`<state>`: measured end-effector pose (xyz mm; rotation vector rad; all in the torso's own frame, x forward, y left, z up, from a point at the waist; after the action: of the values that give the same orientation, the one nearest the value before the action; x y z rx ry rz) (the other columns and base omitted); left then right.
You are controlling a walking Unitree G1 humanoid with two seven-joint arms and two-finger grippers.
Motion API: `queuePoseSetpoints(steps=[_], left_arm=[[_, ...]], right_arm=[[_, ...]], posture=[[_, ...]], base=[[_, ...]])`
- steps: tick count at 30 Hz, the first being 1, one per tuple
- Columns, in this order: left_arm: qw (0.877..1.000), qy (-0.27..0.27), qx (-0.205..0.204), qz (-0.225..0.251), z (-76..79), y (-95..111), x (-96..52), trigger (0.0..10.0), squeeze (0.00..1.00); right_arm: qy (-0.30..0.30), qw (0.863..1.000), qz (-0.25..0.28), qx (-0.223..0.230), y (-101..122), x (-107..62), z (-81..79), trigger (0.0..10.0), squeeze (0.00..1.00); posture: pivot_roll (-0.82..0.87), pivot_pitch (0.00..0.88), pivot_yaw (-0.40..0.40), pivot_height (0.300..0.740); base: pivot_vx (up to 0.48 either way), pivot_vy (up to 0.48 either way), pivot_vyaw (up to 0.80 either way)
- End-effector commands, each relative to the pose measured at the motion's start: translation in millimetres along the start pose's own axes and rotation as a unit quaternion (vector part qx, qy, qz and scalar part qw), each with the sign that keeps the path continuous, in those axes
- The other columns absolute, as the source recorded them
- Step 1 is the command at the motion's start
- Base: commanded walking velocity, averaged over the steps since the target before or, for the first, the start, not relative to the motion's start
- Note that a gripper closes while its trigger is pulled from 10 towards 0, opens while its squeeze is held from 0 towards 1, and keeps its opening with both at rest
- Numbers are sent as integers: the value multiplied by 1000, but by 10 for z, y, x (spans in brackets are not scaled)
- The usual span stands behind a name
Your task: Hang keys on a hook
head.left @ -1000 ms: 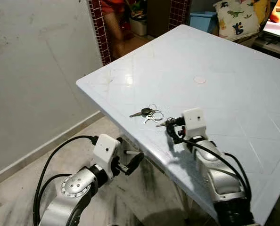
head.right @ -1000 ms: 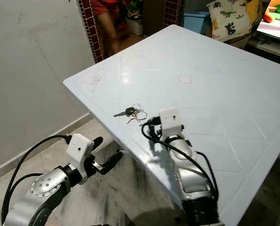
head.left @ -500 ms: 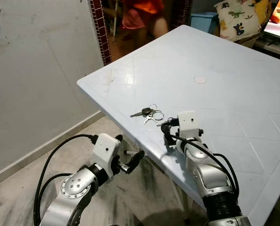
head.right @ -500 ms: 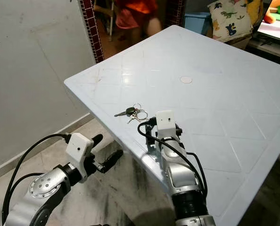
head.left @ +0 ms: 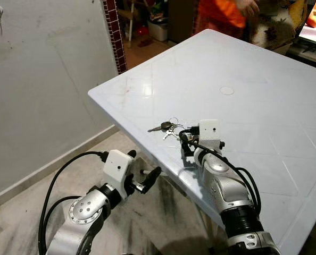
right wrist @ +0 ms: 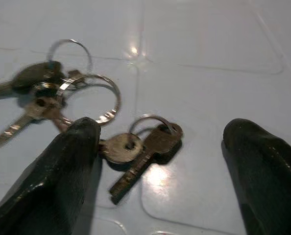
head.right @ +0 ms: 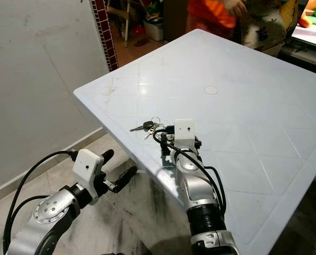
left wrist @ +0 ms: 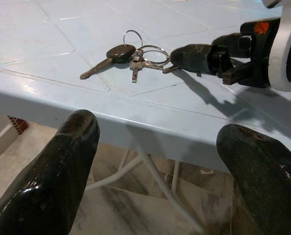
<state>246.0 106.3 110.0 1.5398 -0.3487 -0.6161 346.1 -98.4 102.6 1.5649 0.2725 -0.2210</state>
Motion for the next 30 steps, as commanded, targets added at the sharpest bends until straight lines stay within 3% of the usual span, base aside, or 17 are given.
queuePoseSetpoints(steps=[1,8,9,10,11,17,18,19,20,30], left_arm=[[1000,4,6,2,3,12,-6,10000,0],[1000,6,5,2,7,12,-16,10000,0],[1000,6,5,2,8,12,-16,10000,0],[1000,6,5,2,9,12,-17,10000,0],[1000,7,5,2,10,13,-18,10000,0],[1000,7,4,1,11,15,-15,10000,0],[1000,8,4,1,9,14,-17,10000,0],[1000,8,3,1,8,13,-19,10000,0],[1000,8,4,1,6,14,-18,10000,0],[1000,7,3,-2,-2,14,-16,10000,0]], right_arm=[[-1,1000,-5,15,-6,24,-49,10000,4],[-1,999,-27,31,-79,69,-128,10000,0],[-1,999,-31,31,-100,76,-133,7922,0],[-1,999,-38,31,-130,82,-135,3490,0],[-4,998,-43,35,-150,83,-127,0,0],[-14,997,-57,50,-200,92,-72,0,0],[-14,997,-57,52,-201,91,-67,1922,0],[-14,997,-57,56,-206,85,-48,4510,0],[-14,996,-61,60,-221,77,-33,10000,0],[4,990,-118,82,-438,27,-8,10000,0]], posture=[[72,87,33,740],[79,92,30,740],[79,92,30,740],[79,94,28,740],[80,94,28,740],[80,95,28,740],[80,97,30,740],[80,97,30,740],[78,97,32,740],[75,100,38,740]], base=[[0,0,0],[0,0,0],[0,0,0],[0,0,0],[0,0,0],[0,0,0],[0,0,0],[0,0,0],[0,0,0],[0,0,0]])
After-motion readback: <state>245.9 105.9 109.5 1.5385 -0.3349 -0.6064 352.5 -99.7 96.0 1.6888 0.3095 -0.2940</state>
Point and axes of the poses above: a point about 5 cm out from each wrist's last joint towards the gripper, its own x axis pointing out of the wrist towards the gripper, its own y axis along the axis of the wrist's last joint, z = x × y, the point moved 1 cm from there along x, pointing out of the wrist towards the gripper, and after that the axes turned 1 degree about x, right-handed, at the moved point
